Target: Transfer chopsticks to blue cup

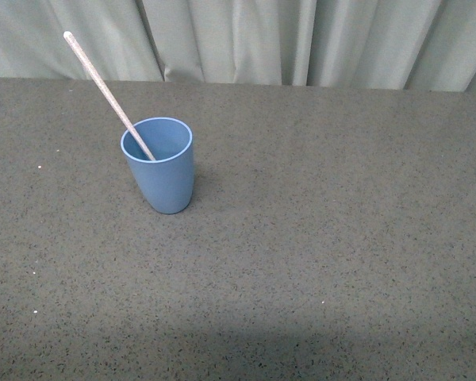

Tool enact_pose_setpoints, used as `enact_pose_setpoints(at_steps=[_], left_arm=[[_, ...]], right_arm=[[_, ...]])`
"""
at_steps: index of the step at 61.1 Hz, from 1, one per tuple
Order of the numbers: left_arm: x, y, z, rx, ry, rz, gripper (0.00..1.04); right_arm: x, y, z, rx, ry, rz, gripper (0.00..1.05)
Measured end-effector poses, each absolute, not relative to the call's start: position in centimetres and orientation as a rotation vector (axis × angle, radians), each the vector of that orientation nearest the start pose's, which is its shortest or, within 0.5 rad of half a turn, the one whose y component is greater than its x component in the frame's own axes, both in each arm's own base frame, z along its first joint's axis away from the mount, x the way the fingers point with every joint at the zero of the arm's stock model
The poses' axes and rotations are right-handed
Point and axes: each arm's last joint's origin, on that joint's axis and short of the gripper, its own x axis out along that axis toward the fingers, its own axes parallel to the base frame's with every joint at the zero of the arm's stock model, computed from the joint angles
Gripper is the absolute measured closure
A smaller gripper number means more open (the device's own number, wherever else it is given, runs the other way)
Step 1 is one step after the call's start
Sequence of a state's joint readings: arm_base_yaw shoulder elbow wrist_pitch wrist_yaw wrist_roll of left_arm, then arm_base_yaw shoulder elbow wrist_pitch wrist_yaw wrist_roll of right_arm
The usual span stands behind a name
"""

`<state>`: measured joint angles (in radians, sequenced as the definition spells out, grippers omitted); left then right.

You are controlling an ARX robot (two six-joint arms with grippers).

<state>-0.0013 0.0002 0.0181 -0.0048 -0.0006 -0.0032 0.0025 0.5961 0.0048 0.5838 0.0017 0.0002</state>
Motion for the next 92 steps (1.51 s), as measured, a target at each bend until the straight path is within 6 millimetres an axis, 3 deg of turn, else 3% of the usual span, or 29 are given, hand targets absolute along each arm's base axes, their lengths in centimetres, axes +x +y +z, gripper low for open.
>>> enact_pose_setpoints(at_steps=[79,92], left_arm=[[9.7,0.0,16.9,-0.003,-0.013,-0.001,0.07],[9.7,0.0,16.9,-0.003,-0.013,-0.001,0.07]], right_arm=[[9.8,0.0,16.5,0.000,-0.002,0.004,1.04],[9.8,0.0,16.5,-0.001,-0.002,0.004,0.68]])
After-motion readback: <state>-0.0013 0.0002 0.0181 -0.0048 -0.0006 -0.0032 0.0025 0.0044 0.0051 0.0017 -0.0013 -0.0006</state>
